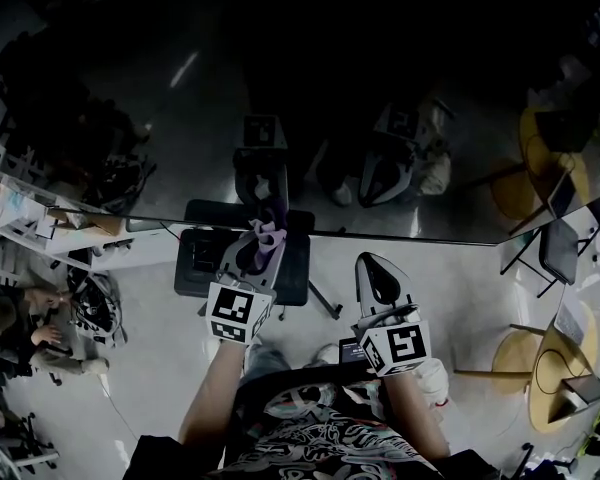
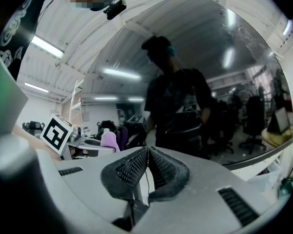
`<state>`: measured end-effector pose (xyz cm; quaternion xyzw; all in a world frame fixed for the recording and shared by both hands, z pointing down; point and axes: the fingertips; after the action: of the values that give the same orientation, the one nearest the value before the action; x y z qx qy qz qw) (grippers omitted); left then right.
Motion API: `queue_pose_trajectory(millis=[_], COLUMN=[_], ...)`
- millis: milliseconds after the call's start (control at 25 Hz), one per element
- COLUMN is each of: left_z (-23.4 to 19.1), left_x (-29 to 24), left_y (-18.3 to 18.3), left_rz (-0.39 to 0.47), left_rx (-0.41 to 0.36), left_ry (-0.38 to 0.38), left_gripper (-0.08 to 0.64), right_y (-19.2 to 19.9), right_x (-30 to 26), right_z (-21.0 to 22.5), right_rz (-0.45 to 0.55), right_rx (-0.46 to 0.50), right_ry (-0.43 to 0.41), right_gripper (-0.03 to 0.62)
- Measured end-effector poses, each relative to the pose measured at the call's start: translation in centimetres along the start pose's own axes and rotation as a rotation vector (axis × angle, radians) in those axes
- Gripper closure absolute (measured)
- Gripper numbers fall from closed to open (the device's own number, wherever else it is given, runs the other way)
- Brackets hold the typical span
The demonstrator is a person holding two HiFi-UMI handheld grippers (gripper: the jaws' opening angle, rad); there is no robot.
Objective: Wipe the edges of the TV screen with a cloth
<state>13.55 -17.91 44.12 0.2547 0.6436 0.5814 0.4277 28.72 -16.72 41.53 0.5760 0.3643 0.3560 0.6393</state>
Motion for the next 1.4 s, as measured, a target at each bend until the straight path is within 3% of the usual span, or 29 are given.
queue_pose_trajectory(millis=[1120, 1400], left_z=[4.3, 7.4], left_x=[-4.0, -6.0], left_y=[-1.2, -1.9], left_rz=[0.011, 0.013], left_rx=[-0.014, -0.036], left_ry=[0.168, 0.218], left_gripper=[0.458, 0.457], right_y=[0.8, 0.8], right_x=[1.6, 3.5], right_z=[3.9, 6.4], right_rz=[-0.014, -0.013], right_rx=[-0.006, -0.023], right_ry=[0.134, 0.185], right_gripper=[0.563, 0.563])
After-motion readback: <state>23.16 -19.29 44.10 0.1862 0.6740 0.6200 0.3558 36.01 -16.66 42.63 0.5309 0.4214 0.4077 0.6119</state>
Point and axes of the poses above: the fingertips, and each gripper's own axes: x backward along the fingers, z to its right, y out of its underside, and after that the axes turned 13 degrees about y, right-handed
